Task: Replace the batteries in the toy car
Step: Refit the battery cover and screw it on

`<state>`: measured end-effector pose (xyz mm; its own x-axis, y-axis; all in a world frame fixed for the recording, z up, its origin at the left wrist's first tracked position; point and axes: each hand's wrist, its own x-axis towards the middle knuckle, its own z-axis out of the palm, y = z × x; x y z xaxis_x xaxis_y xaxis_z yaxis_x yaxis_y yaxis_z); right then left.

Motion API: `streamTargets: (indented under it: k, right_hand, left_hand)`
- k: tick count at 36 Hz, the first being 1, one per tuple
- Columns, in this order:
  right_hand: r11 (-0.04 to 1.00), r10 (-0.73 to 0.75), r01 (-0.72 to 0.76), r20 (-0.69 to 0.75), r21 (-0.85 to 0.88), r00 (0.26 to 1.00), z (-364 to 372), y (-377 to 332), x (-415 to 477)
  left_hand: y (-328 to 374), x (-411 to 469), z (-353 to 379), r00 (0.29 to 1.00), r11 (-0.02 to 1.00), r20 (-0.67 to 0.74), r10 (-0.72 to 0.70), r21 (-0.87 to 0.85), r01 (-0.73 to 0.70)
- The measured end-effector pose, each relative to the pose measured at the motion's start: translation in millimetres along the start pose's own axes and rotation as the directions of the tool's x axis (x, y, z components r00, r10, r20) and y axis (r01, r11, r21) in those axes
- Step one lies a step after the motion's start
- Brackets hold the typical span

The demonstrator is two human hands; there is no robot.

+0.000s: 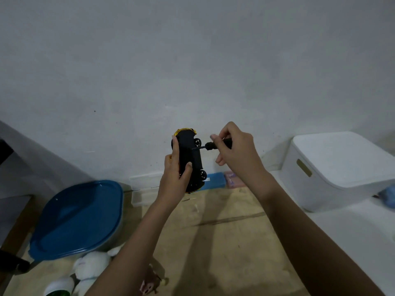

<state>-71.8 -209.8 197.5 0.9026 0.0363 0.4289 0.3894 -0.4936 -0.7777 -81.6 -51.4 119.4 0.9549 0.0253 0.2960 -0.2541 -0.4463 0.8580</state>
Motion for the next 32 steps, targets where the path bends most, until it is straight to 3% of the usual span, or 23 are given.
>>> streamTargets:
  k: [2, 7, 12, 16, 21, 25, 32]
  right_hand:
    - [1.000, 0.005, -0.005, -0.035, 0.000, 0.999, -2, 4, -1]
    - [0.999, -0.045, 0.044, 0.088, 0.012, 0.995, -13, 13, -1]
    - [0.999, 0.012, -0.012, -0.011, 0.035, 1.000, -24, 14, 0]
    - [0.994, -0.108, 0.111, 0.116, -0.015, 0.987, -32, 18, 6]
    - [0.998, -0.046, 0.042, 0.078, 0.042, 0.996, -43, 16, 12]
    - [0.989, -0.124, 0.138, 0.203, -0.053, 0.971, -50, 21, 18]
    - [0.997, -0.077, 0.075, 0.143, 0.022, 0.987, -57, 21, 20]
  left_hand:
    - [5, 0, 5, 1.000, 1.000, -0.001, -0.014, -0.004, 0.014]
    - [10, 5, 13, 0.999, 0.999, -0.021, -0.037, -0.006, 0.037]
    - [18, 3, 24, 0.999, 0.999, -0.016, -0.037, -0.004, 0.037]
    - [21, 3, 27, 0.999, 1.000, -0.044, -0.025, -0.006, 0.025]
    - [29, 4, 33, 0.999, 1.000, -0.037, -0.007, 0.013, 0.007]
    - [30, 5, 33, 0.998, 0.999, -0.057, -0.030, -0.014, 0.029]
    - [38, 7, 39, 0.998, 0.999, -0.058, -0.029, -0.025, 0.028]
